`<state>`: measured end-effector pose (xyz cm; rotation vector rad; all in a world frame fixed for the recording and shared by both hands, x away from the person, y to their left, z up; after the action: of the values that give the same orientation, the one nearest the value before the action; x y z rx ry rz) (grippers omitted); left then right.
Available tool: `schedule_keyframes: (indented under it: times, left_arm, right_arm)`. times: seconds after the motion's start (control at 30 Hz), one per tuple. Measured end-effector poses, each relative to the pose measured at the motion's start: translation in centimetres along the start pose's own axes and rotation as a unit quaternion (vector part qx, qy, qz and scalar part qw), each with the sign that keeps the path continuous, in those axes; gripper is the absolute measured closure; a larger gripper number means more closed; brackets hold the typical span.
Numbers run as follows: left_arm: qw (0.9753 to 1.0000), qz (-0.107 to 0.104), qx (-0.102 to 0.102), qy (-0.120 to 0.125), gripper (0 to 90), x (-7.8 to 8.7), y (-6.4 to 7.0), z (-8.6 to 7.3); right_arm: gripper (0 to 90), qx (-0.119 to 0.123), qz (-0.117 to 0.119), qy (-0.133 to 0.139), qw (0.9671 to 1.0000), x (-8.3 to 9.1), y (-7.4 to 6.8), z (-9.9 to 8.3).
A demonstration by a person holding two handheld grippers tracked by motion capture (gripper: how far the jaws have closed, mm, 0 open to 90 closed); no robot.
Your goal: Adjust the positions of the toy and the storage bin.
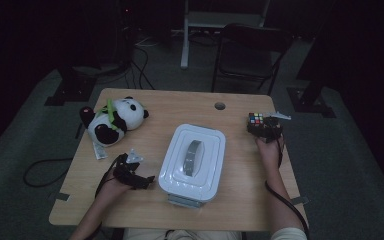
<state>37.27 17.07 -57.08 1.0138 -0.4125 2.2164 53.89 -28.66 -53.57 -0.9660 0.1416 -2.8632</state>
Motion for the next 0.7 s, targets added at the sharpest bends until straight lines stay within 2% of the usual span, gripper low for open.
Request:
schedule_keyframes:
  times: [0.27,0.43,0.53,0.7]
  left_arm:
    - [1.0000,0.000,0.000,0.007,3.4,0.0,-0.1,-0.2]
    - [0.9999,0.010,0.000,0.011,3.4,0.0,-0.3,-0.3]
    - [0.9998,0.012,-0.002,0.013,3.4,-0.1,-0.3,-0.3]
    - [0.9996,0.014,0.000,0.024,3.3,-0.2,-0.2,-0.4]
  right_arm:
    - [14.3,0.000,-0.019,-0.024,0.9995,-2.2,-0.2,0.4]
    - [28.3,0.002,-0.035,-0.035,0.9988,-2.6,0.1,0.2]
    - [32.7,0.003,-0.027,-0.042,0.9988,-2.5,0.1,0.1]
    - [33.4,0.008,-0.016,-0.047,0.9987,-2.3,0.0,0.0]
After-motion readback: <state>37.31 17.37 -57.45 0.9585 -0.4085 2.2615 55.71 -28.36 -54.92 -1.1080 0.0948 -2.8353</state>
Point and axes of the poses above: each handheld gripper's, and its own axes: x roughly backward along the jaws, z roughly out of its top, y roughly to its right, the point moved 7 cm from there along -x, roughly forward along the jaws, and after that the axes turned 2 degrees about -x, right-handed, at the moved point
